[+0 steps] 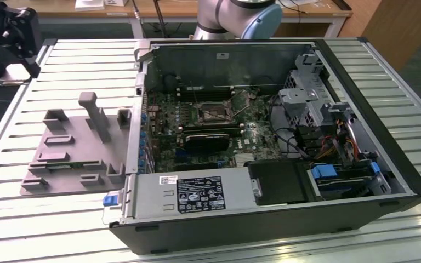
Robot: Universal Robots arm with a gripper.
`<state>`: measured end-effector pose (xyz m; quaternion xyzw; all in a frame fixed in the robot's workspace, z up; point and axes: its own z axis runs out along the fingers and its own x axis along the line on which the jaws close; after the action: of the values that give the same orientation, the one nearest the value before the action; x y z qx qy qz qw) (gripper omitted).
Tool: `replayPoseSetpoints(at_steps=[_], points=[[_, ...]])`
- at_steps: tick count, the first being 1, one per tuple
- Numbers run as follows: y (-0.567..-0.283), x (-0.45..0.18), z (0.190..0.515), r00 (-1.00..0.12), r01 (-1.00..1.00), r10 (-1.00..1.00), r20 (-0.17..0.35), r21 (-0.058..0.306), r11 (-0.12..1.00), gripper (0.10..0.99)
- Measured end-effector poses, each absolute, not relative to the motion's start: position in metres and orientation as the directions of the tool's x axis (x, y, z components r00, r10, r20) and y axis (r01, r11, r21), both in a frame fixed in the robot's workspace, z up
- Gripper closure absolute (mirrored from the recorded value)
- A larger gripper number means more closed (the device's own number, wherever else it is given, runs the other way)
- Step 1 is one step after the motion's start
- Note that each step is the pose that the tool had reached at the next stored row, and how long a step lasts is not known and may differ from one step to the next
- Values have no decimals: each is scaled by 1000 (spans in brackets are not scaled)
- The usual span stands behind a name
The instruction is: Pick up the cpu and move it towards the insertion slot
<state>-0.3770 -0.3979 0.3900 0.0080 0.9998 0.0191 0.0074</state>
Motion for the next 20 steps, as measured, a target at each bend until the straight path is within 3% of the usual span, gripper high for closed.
replayPoseSetpoints(at_steps=[20], points=[[-398, -292, 390, -1000, 16, 16, -8, 38, 999, 549]])
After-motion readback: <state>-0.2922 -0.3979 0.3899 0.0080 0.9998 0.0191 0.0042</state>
